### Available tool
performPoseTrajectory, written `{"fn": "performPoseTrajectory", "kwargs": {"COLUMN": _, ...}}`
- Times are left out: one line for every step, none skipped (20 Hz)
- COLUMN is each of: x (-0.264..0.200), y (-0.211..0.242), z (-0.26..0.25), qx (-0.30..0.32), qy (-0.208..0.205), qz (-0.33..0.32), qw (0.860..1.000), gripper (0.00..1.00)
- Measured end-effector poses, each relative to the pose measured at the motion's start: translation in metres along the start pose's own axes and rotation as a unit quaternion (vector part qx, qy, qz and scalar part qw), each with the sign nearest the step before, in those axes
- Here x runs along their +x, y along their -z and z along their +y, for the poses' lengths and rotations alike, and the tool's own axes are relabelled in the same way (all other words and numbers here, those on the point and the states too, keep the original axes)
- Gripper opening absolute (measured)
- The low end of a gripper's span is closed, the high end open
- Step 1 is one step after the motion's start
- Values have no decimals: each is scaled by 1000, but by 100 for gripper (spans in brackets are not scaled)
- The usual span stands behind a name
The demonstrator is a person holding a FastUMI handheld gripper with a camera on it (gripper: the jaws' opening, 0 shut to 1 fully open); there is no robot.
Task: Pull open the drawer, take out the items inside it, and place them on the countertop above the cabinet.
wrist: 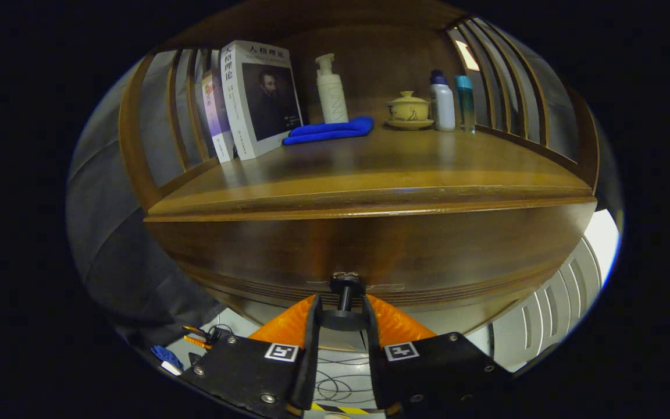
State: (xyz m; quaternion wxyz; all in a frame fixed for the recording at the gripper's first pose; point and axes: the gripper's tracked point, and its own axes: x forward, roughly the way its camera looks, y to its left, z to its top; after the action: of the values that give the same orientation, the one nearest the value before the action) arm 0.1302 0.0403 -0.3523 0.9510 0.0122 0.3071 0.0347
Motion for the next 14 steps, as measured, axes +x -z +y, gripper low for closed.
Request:
{"fn": "performPoseTrajectory", "kwargs": {"x": 1, "y": -1, "z": 0, "qx": 3, "qy": -4, "qz": -1, "qw": 1000, "gripper": 37}}
{"fn": "performPoseTrajectory", "kwargs": {"x": 1, "y": 0, "z": -1, "qx": 14, "qy": -6, "qz": -4, "qw": 1000, "gripper": 34}}
{"fn": "performPoseTrajectory", "kwargs": {"x": 0, "y": -2, "z": 0, "qx": 23, "qy": -4, "qz": -6, "qw": 1000, "gripper": 34}}
{"fn": "performPoseTrajectory", "kwargs": {"x": 0, "y": -2, "z": -2, "qx": 26, "qy": 3, "qz": -8, "qw": 1000, "gripper": 34}}
{"fn": "performPoseTrajectory", "kwargs": {"x": -1, "y": -2, "z": -2, "qx": 19, "qy": 15, "qz": -9, "qw": 1000, "gripper": 34}}
{"fn": "performPoseTrajectory", "kwargs": {"x": -2, "y": -2, "z": -1, "qx": 15, "qy": 23, "qz": -13, "qw": 1000, "gripper": 34}}
{"fn": "performPoseTrajectory", "kwargs": {"x": -5, "y": 0, "z": -1, "qx": 16, "qy": 28, "qz": -17, "qw": 999, "gripper": 34}}
{"fn": "performPoseTrajectory", "kwargs": {"x": -9, "y": 4, "z": 0, "qx": 20, "qy": 29, "qz": -17, "qw": 999, "gripper": 34}}
{"fn": "performPoseTrajectory", "kwargs": {"x": -13, "y": 6, "z": 1, "qx": 23, "qy": 31, "qz": -19, "qw": 999, "gripper": 34}}
{"fn": "performPoseTrajectory", "kwargs": {"x": -18, "y": 10, "z": 2, "qx": 20, "qy": 33, "qz": -20, "qw": 999, "gripper": 34}}
{"fn": "performPoseTrajectory", "kwargs": {"x": -24, "y": 12, "z": 2, "qx": 16, "qy": 34, "qz": -22, "qw": 999, "gripper": 34}}
{"fn": "performPoseTrajectory", "kwargs": {"x": -29, "y": 17, "z": 4, "qx": 13, "qy": 34, "qz": -20, "qw": 999, "gripper": 34}}
{"fn": "performPoseTrajectory", "kwargs": {"x": -33, "y": 20, "z": 4, "qx": 13, "qy": 34, "qz": -20, "qw": 999, "gripper": 34}}
{"fn": "performPoseTrajectory", "kwargs": {"x": -39, "y": 24, "z": 6, "qx": 13, "qy": 34, "qz": -20, "qw": 999, "gripper": 34}}
